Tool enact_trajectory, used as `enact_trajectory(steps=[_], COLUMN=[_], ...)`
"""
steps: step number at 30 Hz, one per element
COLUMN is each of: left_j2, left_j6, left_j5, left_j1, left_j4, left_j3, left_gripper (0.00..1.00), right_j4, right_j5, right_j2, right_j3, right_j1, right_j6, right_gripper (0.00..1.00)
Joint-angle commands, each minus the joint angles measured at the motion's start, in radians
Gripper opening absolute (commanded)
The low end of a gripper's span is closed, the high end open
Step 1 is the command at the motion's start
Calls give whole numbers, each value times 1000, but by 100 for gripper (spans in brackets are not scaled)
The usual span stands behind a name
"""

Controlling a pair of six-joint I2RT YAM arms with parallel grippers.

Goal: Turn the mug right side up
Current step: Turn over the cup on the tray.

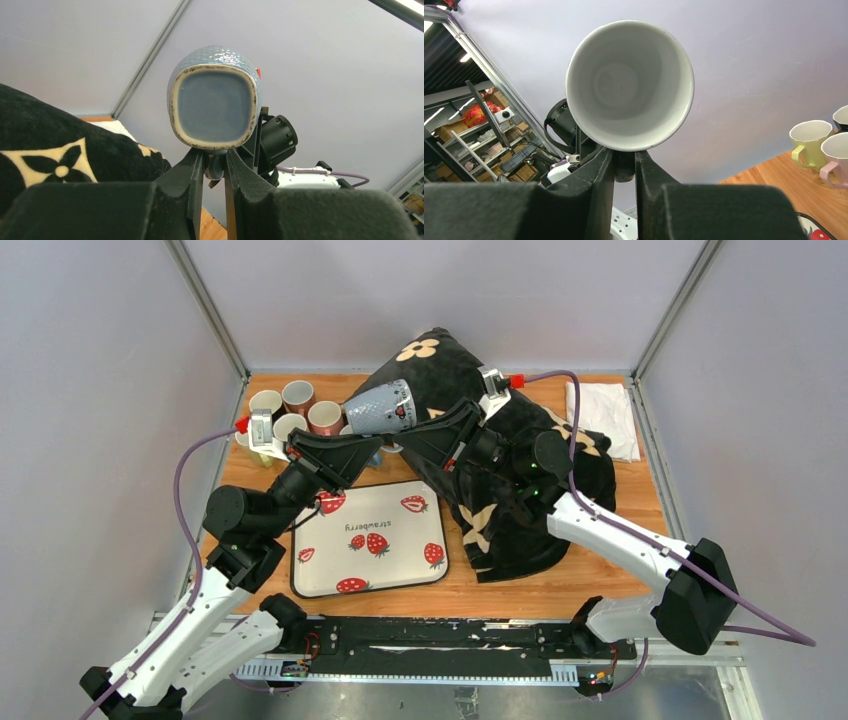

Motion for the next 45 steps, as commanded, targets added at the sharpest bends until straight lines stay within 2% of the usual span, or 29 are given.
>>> enact_trajectory(steps=[1, 3, 7, 10, 21, 25, 31, 38, 45], left_j2=[-1, -4, -17, -21, -49, -67, -116, -77, -88], left_j6=[8, 7, 1, 9, 125, 214, 301, 285, 270], left_j5=[2, -6, -34, -41, -157, -250, -444, -748, -890], left_j1=[3, 3, 3, 3, 3, 4, 4, 4, 4], left_j4=[66, 66, 66, 42, -212, -413, -662, -962, -1072], left_j3=[-4, -10, -29, -24, 34, 92, 148, 238, 277], left_gripper=[1, 15, 53, 65, 76, 76, 77, 77, 77], right_j4=[51, 43, 40, 38, -27, -148, -428, -697, -857], right_j5=[8, 8, 8, 10, 63, 123, 244, 267, 285], right_j2=[-2, -3, -6, -9, -44, -76, -94, 27, 207], right_j3=[32, 32, 27, 24, -5, -11, 31, 148, 317], right_j1=[-11, -10, -11, -11, -17, -18, -18, 1, 77], right_j6=[-8, -12, -18, -20, -64, -132, -304, -460, -637], right_gripper=[0, 0, 0, 0, 0, 0, 0, 0, 0])
